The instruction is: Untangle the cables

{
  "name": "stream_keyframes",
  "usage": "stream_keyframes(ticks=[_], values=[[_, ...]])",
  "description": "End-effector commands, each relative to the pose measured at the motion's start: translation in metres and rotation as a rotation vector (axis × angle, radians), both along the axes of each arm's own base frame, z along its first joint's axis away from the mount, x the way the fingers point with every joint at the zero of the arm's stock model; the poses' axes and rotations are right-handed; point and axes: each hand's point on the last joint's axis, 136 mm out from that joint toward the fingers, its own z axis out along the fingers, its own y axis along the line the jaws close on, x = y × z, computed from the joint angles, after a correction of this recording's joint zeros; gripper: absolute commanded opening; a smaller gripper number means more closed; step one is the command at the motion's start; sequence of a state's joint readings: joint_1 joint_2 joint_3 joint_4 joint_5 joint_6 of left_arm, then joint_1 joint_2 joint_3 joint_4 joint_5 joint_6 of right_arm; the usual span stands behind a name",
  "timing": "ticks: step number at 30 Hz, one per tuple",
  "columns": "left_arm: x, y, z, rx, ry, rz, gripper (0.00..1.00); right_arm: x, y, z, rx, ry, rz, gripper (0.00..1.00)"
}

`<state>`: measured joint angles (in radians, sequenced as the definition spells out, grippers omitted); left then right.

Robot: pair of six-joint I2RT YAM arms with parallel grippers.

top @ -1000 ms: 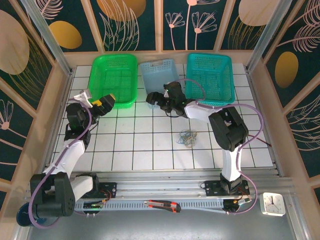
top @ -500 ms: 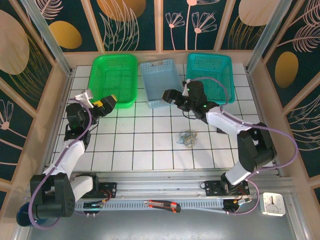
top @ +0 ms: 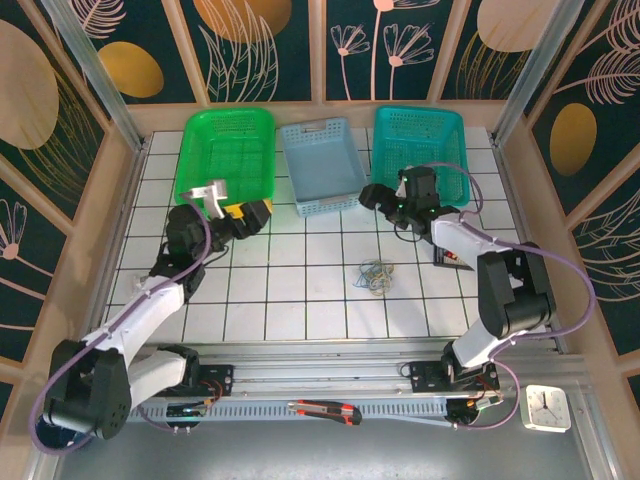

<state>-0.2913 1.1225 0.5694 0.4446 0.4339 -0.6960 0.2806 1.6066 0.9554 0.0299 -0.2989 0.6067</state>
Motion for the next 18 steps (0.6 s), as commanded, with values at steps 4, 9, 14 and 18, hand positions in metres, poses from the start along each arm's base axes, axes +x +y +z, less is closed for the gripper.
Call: stream_keyframes(ticks=[4,9,14,18], values=[[0.012,-0.043,-0.012,-0.015,0.045,-0.021,0.99,0.033,-0.032,0.005,-0.019,-0.064,-0.053,0.89],[0.017,-0.073,-0.021,-0.009,0.068,-0.064,0.99,0.015,-0.032,0.018,-0.003,-0.094,-0.011,0.87],[0.019,-0.086,-0.024,-0.030,0.083,-0.081,0.99,-0.033,-0.028,0.041,0.022,-0.125,0.009,0.86],[0.020,-0.089,-0.025,-0.066,0.095,-0.080,0.99,-0.078,-0.027,0.042,-0.015,-0.118,-0.004,0.86]])
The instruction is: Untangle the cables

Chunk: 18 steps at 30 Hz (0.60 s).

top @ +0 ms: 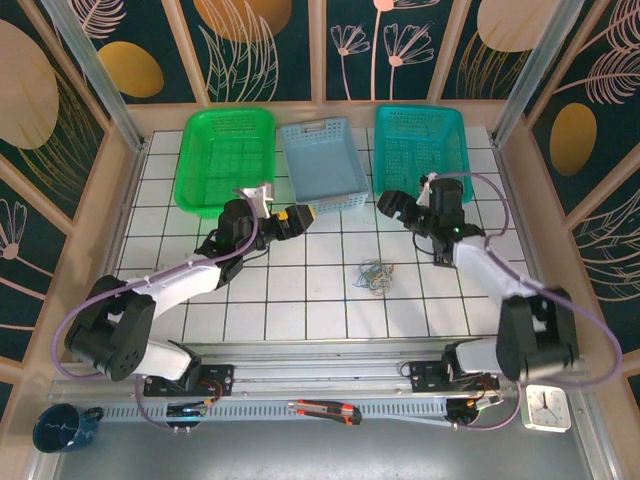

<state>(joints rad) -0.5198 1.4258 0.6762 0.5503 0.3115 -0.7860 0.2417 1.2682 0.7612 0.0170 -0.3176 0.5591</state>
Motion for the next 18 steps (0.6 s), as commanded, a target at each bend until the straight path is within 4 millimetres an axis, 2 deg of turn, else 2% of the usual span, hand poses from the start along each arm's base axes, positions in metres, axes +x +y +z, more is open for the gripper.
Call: stream_keyframes(ticks=[1,5,8,13,18], values=[[0.008,-0.006,0.019,-0.075,-0.034,0.016,0.99,-0.038,0.000,-0.008,-0.039,0.036,-0.011,0.86],[0.009,-0.006,0.022,-0.083,-0.037,0.016,0.99,-0.076,-0.001,-0.026,-0.064,0.090,-0.026,0.86],[0.009,-0.006,0.023,-0.071,-0.041,0.013,0.99,-0.095,0.001,-0.041,-0.039,0.131,-0.031,0.87],[0.010,-0.004,0.020,-0.063,-0.012,0.029,0.99,-0.109,0.008,-0.074,-0.016,0.195,-0.041,0.87],[0.006,-0.006,0.014,-0.056,0.020,0.012,0.99,-0.108,0.039,-0.087,0.042,0.222,0.012,0.87]])
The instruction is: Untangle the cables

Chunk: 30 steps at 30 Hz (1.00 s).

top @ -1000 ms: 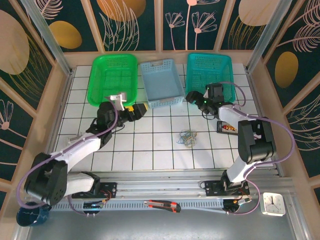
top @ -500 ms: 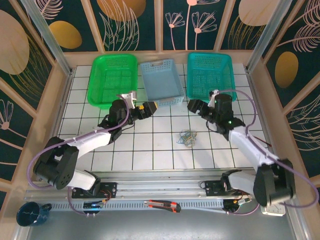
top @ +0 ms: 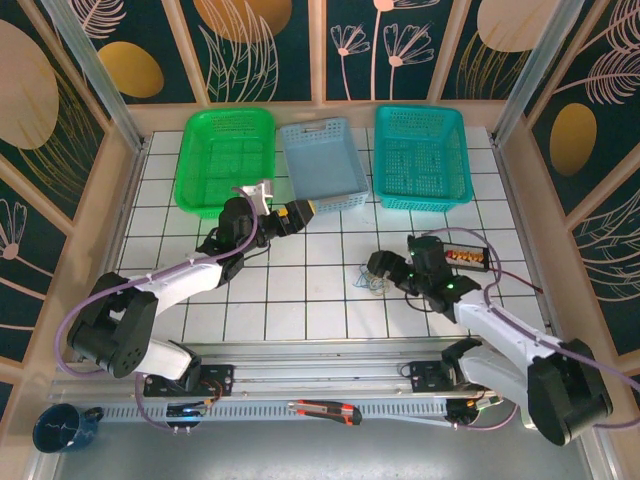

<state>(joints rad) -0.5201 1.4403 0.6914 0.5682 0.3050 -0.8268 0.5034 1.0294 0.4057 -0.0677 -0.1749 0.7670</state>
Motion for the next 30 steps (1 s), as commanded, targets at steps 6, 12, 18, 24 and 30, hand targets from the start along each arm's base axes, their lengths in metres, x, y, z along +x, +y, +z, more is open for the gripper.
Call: stream_keyframes(ticks=[6,12,18,24,30], values=[[0.000,0.000,0.006,-0.032,0.013,0.014,0.99,0.024,0.077,0.031,0.155,-0.076,0.099,0.86],[-0.002,0.009,0.004,-0.059,0.013,0.058,0.99,0.044,0.089,0.051,0.111,-0.133,0.124,0.86],[-0.013,0.015,0.008,-0.091,-0.021,0.057,0.99,0.046,0.068,0.062,0.012,-0.176,0.076,0.86],[-0.021,0.014,-0.004,-0.078,0.011,0.031,0.99,0.032,0.047,0.050,-0.057,-0.154,0.055,0.81],[-0.025,0.010,-0.004,-0.078,0.016,-0.003,0.99,0.012,0.040,0.039,-0.087,-0.126,0.075,0.61]])
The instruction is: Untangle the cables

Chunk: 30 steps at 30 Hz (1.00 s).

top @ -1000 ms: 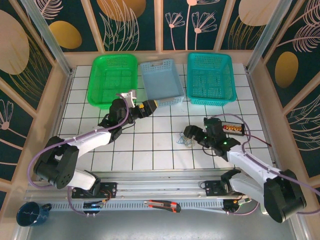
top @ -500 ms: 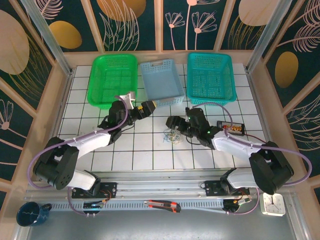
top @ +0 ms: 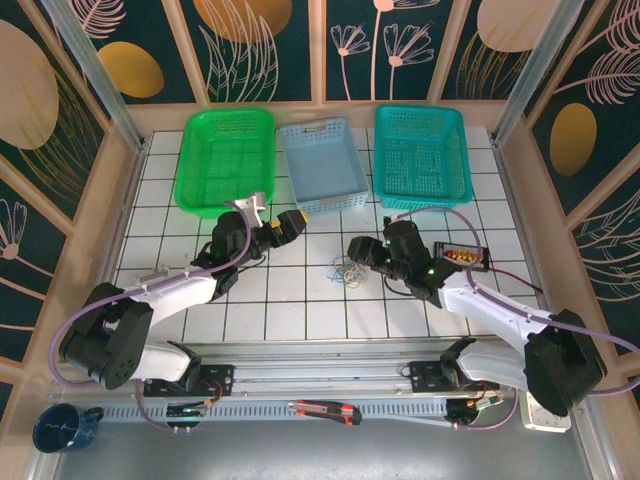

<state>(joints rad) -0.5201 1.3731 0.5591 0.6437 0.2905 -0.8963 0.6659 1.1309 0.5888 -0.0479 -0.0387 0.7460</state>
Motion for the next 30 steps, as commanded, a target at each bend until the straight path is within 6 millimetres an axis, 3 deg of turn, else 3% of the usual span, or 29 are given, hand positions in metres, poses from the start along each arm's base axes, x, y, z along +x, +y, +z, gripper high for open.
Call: stream_keyframes(ticks=[1,7,13,21,30], values=[[-0.005,-0.005,0.010,-0.025,-0.023,-0.037,0.99,-0.015,-0.008,-0.011,-0.063,0.020,0.004,0.57],[-0.006,-0.006,0.007,-0.014,-0.013,-0.048,0.99,-0.031,0.007,-0.013,-0.093,0.023,0.055,0.38],[-0.005,-0.004,0.006,-0.014,-0.010,-0.034,0.99,-0.033,0.021,-0.022,-0.179,0.023,0.079,0.37],[-0.005,-0.004,0.007,-0.017,-0.009,-0.033,0.99,-0.023,0.032,-0.032,-0.294,-0.001,0.100,0.37],[-0.003,-0.005,0.006,-0.018,-0.003,-0.031,0.99,-0.019,0.040,-0.040,-0.351,-0.004,0.121,0.29]])
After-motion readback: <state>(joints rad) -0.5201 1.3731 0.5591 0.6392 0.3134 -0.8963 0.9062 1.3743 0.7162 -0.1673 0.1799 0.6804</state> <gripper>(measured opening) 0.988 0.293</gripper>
